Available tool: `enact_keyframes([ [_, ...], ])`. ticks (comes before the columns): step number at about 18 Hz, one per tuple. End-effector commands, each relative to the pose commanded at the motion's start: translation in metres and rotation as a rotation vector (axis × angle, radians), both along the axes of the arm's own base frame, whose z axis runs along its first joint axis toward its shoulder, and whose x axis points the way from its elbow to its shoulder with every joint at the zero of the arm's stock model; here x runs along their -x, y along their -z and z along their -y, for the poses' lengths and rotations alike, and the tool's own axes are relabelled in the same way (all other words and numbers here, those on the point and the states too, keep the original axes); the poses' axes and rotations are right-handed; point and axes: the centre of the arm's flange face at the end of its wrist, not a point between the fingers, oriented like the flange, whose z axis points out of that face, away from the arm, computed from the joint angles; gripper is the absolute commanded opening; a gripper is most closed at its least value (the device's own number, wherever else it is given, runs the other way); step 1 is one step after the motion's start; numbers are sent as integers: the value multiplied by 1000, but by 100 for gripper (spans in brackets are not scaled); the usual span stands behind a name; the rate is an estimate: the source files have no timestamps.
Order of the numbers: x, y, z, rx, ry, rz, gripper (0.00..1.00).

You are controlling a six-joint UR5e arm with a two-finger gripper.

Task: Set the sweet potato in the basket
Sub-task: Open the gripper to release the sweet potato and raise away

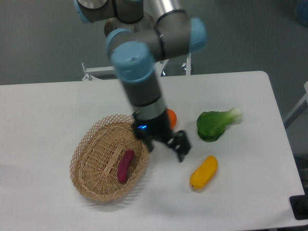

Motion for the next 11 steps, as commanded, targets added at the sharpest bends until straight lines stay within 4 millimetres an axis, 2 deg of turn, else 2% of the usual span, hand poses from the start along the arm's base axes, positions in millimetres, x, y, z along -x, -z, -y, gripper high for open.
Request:
enact_keyframes([
  [3, 29, -4, 45, 73, 95, 12, 100],
  [7, 48, 1, 105, 38, 164, 58, 100],
  [9, 50, 2, 119, 32, 172, 59, 100],
  [11, 50, 2, 120, 32, 174, 60, 100],
])
